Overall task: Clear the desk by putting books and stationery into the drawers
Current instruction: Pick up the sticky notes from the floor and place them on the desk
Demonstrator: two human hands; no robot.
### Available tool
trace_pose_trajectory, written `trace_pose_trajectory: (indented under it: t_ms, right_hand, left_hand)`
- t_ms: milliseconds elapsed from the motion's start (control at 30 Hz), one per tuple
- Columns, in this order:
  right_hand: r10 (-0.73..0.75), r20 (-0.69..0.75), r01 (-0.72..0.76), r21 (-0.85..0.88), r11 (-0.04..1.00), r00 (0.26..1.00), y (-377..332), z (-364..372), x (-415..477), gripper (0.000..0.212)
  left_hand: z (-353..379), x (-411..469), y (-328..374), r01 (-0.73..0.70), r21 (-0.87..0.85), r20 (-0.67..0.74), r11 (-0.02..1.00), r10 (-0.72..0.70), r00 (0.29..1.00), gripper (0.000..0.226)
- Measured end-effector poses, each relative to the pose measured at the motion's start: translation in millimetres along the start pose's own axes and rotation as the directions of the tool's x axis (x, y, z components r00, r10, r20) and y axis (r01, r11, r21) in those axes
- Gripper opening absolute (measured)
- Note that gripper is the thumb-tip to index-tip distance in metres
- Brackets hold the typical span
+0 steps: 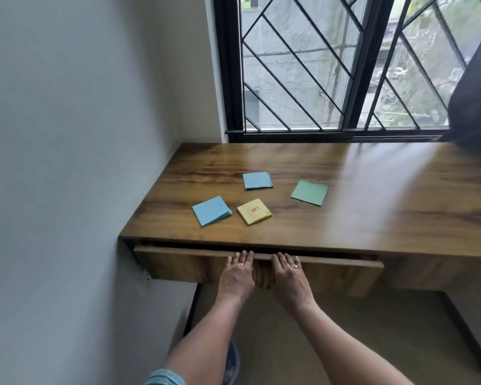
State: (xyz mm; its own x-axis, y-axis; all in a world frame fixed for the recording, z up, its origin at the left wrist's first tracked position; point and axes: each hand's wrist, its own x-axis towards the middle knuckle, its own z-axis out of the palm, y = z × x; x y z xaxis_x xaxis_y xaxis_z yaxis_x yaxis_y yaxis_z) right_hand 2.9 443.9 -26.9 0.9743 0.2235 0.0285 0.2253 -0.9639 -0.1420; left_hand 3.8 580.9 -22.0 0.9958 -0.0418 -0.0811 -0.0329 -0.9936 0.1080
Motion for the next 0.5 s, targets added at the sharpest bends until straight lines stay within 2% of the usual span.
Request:
trace_pose_trajectory:
  t_ms: [100, 167, 300, 500]
  right_hand:
    - [-0.013, -0.016, 0.014, 0.062, 0.998, 1.0, -3, -10, -10, 0.059]
    - [-0.011, 0.011, 0.01, 0.069, 0.998, 1.0, -8, -11, -19, 0.05]
    - [0.065, 0.019, -0.067, 0.075, 0.995, 0.998, -21, -18, -42, 0.035]
    - [0.146, 0.143, -0.146, -0.006, 0.989, 0.979, -37, -38, -96, 0.029]
  left_hand:
    - [-9, -14, 7, 0.035, 0.029, 0.021, 0.999, -0.036, 0.999, 0.052]
    - [-10, -27, 11, 0.035, 0.073, 0.027, 0.997, -0.037, 0.999, 0.051]
    - [-15, -48, 14, 0.034, 0.093, 0.03, 0.995, -0.037, 0.999, 0.046]
    - [-11, -113, 12, 0.04, -0.061, 0.06, 0.997, -0.036, 0.998, 0.037]
